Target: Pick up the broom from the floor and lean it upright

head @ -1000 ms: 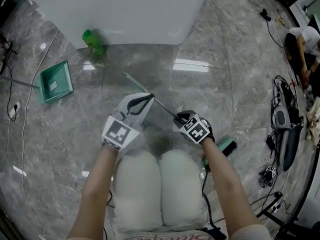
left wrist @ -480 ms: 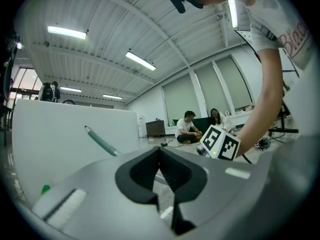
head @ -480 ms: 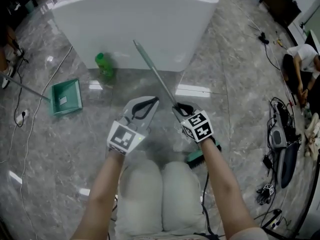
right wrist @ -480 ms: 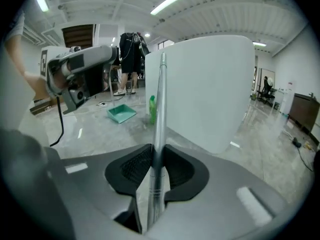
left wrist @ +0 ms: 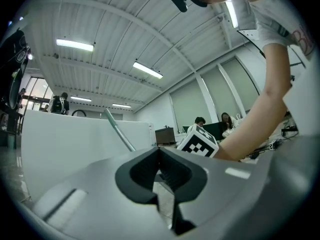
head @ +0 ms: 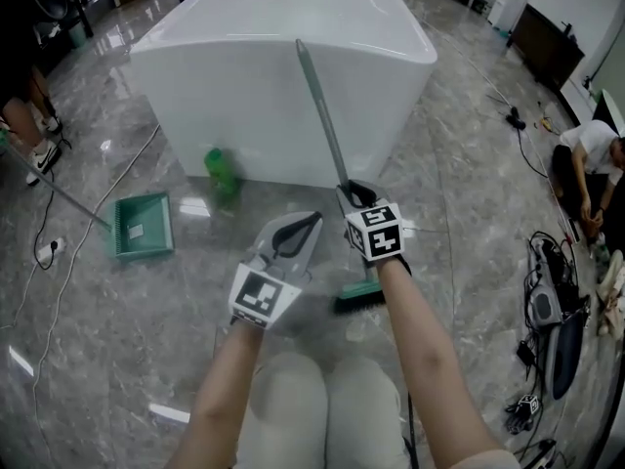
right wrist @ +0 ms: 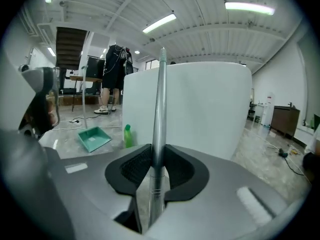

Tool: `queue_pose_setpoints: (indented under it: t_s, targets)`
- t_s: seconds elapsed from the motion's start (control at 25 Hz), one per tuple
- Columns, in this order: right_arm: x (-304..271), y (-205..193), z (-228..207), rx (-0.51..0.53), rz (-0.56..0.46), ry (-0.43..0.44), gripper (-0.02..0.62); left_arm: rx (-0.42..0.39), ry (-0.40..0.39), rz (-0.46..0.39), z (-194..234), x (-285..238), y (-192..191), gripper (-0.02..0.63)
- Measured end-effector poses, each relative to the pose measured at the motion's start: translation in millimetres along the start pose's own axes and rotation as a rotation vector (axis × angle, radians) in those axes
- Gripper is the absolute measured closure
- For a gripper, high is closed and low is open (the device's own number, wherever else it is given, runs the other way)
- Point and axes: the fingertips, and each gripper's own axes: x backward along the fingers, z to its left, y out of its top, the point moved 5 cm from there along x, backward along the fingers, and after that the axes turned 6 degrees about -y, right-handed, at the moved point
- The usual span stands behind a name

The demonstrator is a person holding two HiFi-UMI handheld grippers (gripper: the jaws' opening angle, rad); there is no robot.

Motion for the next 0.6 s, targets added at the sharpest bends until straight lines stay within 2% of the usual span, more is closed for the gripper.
queue_pose_setpoints:
  t_s: [0.28, 0.6]
  targets:
    - [-27, 41, -11, -0.015, -0.02, -0.106, 0.509, -0.026, 0.058, 0.017, 25, -12, 10, 0.607]
    - [-64, 50, -22, -0.078, 0.006, -0.181, 0.511, -0.026, 0.079, 0.034, 36, -14, 14, 0.607]
